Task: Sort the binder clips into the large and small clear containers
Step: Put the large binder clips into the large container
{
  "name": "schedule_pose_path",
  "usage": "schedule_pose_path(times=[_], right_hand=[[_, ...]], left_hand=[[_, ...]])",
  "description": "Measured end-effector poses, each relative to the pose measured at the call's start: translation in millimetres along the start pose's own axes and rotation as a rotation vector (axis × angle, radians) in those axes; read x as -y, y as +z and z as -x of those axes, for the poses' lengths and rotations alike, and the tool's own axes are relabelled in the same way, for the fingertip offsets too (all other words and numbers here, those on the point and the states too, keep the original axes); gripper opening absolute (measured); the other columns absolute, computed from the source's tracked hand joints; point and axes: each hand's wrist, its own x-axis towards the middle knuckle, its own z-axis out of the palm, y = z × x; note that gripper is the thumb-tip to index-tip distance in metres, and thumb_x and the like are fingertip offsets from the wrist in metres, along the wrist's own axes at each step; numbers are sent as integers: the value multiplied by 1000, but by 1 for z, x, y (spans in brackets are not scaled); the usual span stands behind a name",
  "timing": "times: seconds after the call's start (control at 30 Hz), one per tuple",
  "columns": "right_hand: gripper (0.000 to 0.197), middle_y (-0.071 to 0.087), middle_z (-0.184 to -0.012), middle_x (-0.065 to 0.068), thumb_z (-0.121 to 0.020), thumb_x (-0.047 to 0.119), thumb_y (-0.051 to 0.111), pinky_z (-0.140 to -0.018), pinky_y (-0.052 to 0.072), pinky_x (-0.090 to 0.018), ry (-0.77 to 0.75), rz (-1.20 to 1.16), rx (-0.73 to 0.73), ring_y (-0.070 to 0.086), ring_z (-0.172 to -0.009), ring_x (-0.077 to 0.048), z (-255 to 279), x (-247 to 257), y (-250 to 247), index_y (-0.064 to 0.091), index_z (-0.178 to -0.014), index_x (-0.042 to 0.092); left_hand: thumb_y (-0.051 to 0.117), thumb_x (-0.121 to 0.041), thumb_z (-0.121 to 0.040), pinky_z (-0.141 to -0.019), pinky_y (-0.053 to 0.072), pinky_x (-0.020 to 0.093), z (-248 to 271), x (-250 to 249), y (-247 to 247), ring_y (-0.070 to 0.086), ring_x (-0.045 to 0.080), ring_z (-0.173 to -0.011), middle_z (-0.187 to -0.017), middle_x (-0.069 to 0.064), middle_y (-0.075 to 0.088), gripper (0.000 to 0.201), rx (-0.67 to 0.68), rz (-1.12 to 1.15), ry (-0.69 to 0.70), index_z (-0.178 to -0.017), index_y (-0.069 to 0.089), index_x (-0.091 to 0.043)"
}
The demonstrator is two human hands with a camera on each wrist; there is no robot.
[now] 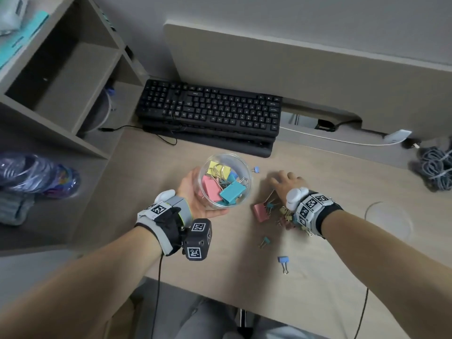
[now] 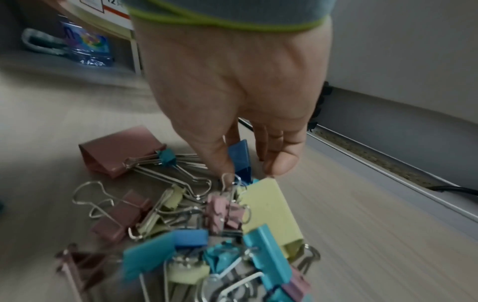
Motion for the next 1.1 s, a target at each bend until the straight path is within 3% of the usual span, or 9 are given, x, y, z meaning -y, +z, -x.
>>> schedule_pose_path(times=[0.17,0.23,0.3,0.43,0.53,0.7,0.87,0.97,1.1], right_hand=[[47,48,-126,-9,-83,17,62,-85,50,-42,97,-238,-42,53,-110,-31,17,-33,-2,43,-126,10],[51,51,-117,-7,-82,31,64,-75,51,-41,161,-360,-46,57,-90,-29,28,-56,-2,41,-124,13],[58,52,-113,-5,-84,41,60,-68,51,-37,172,-403,-13,59,-84,-28,38,-74,1,34,-131,22],[58,48,-118,-1,-90,34,52,-75,54,-40,156,-369,99,59,-95,-28,55,-84,15,29,-142,42],[59,45,-123,-1,-90,15,51,-84,52,-44,153,-411,63,54,-108,-28,52,-72,30,30,-142,34],[79,32,-134,-6,-75,-6,59,-79,49,-38,68,-255,56,40,-119,-30,40,-60,34,31,-140,30],[82,28,-137,-9,-76,0,63,-87,53,-42,50,-155,110,38,-123,-33,34,-58,39,29,-144,29],[78,30,-136,-12,-76,-2,64,-83,52,-42,79,-184,168,44,-122,-35,36,-58,40,28,-142,22],[64,41,-130,-10,-83,3,61,-71,44,-35,196,-246,101,56,-114,-32,45,-60,43,33,-140,17]], left_hand=[[42,-70,-86,-79,58,57,-5,0,15,68,44,-104,-122,22,67,75,4,-26,-14,-130,59,-13],[42,-70,-86,-78,58,56,-5,1,25,67,43,-105,-121,22,68,74,19,-38,-26,-129,60,-13],[43,-69,-86,-76,58,55,-5,2,31,68,43,-105,-120,21,68,72,34,-48,-21,-128,61,-13],[43,-70,-85,-75,58,54,-4,5,44,67,42,-106,-121,21,68,74,51,-78,-32,-127,61,-12],[42,-70,-86,-79,57,53,-2,7,49,67,42,-106,-120,22,68,74,51,-94,-39,-125,62,-11],[40,-70,-88,-80,56,52,-2,8,48,66,42,-106,-121,22,67,73,31,-115,-39,-124,63,-11],[40,-69,-88,-83,54,54,-1,8,43,65,43,-104,-116,22,68,70,13,-92,-26,-119,64,-10],[43,-67,-87,-86,54,56,-1,9,40,67,42,-102,-116,20,69,68,10,-98,-11,-121,64,-12],[42,-68,-87,-90,53,57,-4,11,42,67,42,-103,-118,21,68,71,12,-84,-16,-123,63,-11]])
